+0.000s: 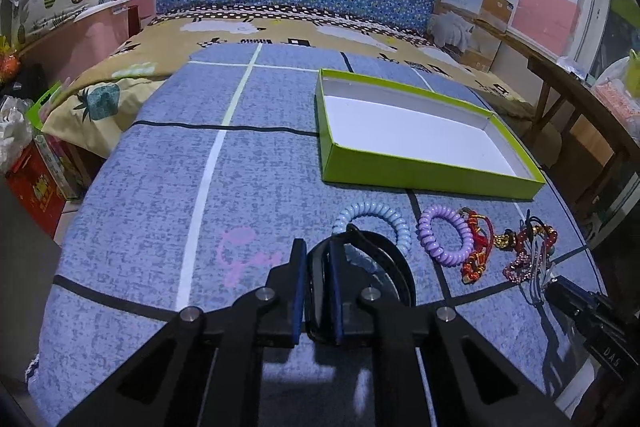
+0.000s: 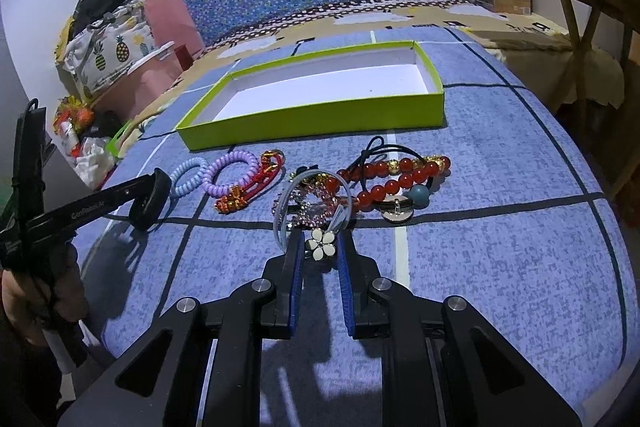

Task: Organize jewelry
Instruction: 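Carry the black band with the left tool while the right carries the hair tie into the green box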

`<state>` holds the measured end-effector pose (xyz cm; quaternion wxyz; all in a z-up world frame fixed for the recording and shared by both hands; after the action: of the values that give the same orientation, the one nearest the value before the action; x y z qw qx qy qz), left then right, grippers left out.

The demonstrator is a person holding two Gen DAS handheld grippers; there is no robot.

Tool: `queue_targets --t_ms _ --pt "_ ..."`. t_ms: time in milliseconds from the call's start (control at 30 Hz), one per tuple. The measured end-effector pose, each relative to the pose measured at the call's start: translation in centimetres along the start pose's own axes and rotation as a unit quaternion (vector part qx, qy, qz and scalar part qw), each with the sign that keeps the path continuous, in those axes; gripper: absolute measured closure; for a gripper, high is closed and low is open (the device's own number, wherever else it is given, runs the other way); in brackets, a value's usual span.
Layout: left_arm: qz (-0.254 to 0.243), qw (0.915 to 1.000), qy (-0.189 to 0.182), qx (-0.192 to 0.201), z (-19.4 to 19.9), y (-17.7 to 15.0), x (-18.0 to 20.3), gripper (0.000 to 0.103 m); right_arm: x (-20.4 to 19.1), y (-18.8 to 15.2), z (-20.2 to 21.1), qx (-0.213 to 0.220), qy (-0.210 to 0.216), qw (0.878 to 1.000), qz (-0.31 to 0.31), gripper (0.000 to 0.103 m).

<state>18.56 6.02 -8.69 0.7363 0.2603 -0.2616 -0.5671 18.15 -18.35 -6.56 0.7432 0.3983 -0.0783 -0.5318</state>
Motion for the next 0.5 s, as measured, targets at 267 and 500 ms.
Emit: queue_targets --t_ms 267,500 --pt "-0.006 0.9997 -0.011 0.021 2.0 1.2 0.1 0.092 -0.7 1.2 1.3 0.02 0.002 1.0 0.015 0.086" --pt "-0.043 0.9979 -0.018 0.045 2.5 4.4 2.3 0.092 -0.9 5.2 1.4 0.043 -0.003 0.998 0.046 0.086"
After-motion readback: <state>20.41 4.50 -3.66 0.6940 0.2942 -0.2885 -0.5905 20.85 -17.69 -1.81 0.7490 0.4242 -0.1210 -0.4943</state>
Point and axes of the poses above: each gripper's, at about its wrist camera, not at the fingertips, and z roughly against the way its jaws point, x to its right, y to its top, the point moved 9 cm from there along -z, roughly the way its jaws point, and after that the axes turned 7 degrees about y, right-handed, at the moved point
